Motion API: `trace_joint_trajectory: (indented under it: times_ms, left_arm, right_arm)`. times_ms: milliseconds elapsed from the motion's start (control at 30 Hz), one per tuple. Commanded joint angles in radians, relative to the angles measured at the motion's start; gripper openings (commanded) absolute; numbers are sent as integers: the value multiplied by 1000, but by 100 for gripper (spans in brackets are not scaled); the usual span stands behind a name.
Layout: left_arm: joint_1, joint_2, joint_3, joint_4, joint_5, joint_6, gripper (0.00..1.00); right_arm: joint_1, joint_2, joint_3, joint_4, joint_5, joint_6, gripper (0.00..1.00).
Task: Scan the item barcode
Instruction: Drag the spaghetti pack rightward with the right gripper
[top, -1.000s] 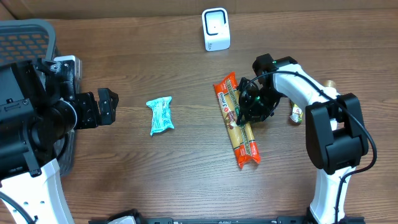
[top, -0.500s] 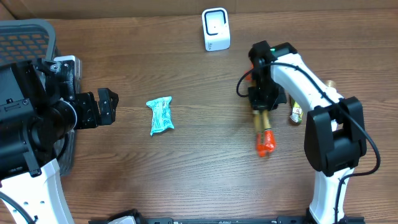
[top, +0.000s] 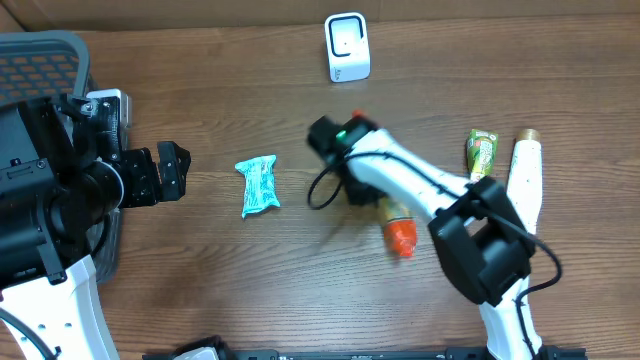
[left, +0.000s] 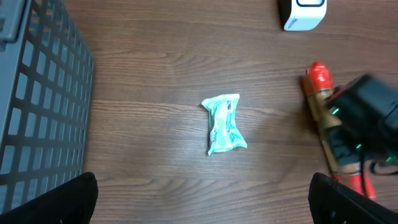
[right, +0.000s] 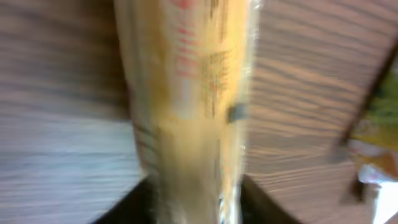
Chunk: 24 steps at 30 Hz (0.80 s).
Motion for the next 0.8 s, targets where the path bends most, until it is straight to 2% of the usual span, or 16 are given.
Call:
trace_joint_trajectory:
  times_ms: [0, 100, 200, 333, 433, 567, 667, 733, 767]
  left_arm:
    - [4, 5, -4, 2, 12, 19, 100]
    - [4, 5, -4, 2, 12, 19, 100]
    - [4, 5, -4, 2, 12, 19, 100]
    - [4, 5, -4, 2, 12, 19, 100]
    - [4, 5, -4, 2, 12, 19, 100]
    - [4, 5, -4, 2, 12, 19, 99]
    - [4, 5, -4, 2, 12, 19, 99]
    - [4, 5, -4, 2, 12, 19, 100]
    - [4, 5, -4, 2, 12, 19, 99]
  right_arm:
    - [48, -8, 14, 31, -92, -64, 50]
    - [70, -9, 34, 56, -257, -203, 49]
    - [61, -11, 79, 42, -331, -220, 49]
    - [-1, -22, 193, -23, -383, -240, 40]
    - [-70, -35, 267, -64, -382, -240, 40]
    - [-204, -48, 312, -84, -383, -240, 47]
    - [-279, -48, 284, -80, -421, -241, 47]
    - [-309, -48, 247, -77, -490, -285, 48]
    - [-317, -48, 226, -77, -520, -318, 53]
